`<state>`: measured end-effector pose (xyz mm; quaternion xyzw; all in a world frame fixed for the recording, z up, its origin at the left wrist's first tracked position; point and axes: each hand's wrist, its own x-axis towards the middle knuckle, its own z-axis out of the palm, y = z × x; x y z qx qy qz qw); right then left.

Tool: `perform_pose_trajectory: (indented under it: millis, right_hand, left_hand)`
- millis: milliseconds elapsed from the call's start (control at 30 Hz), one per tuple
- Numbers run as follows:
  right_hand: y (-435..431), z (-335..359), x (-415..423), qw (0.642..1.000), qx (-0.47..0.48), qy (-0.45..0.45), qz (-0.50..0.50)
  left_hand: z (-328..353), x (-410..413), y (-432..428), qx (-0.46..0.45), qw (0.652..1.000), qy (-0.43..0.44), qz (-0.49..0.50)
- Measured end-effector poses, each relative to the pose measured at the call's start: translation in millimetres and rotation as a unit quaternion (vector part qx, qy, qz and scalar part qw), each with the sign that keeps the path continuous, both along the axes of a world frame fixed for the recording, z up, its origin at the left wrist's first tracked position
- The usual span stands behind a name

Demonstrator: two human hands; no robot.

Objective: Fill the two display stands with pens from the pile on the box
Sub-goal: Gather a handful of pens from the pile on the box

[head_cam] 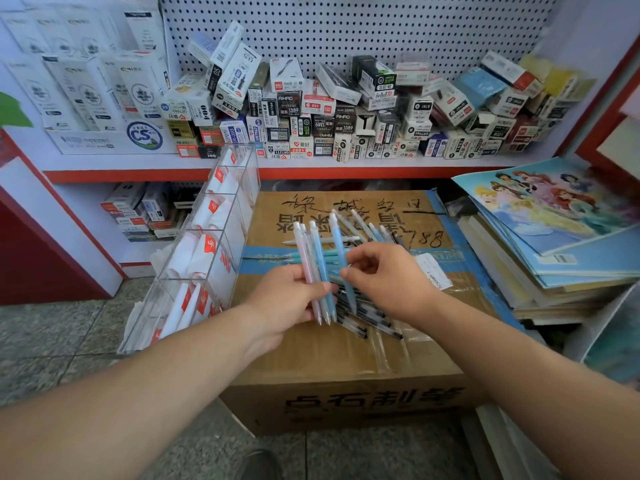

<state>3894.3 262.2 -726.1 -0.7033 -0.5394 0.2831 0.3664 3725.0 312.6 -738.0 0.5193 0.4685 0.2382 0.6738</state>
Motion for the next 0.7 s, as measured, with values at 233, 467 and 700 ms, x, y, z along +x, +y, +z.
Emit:
perform_pose_trajectory:
  millis: [233,467,700]
  right_hand:
    - [-7.4,1.7,-6.6,0.992,-0.037,0.118,-0.016]
    - [-8.8,-3.1,-8.3,0.982,-0.051,0.18,-0.015]
    - [-2.1,-3.7,-5.9,0.987,-0.048,0.153,-0.019]
  left_hand:
    - [2.5,3.0,-6.5,0.012,0.999,-0.007,-0.036]
    - [1.7,-2.3,-5.7,0.053,0.997,0.032,-0.056]
    - [-2.6,-3.9,0.8,0.089,0.991,0.09,-0.032]
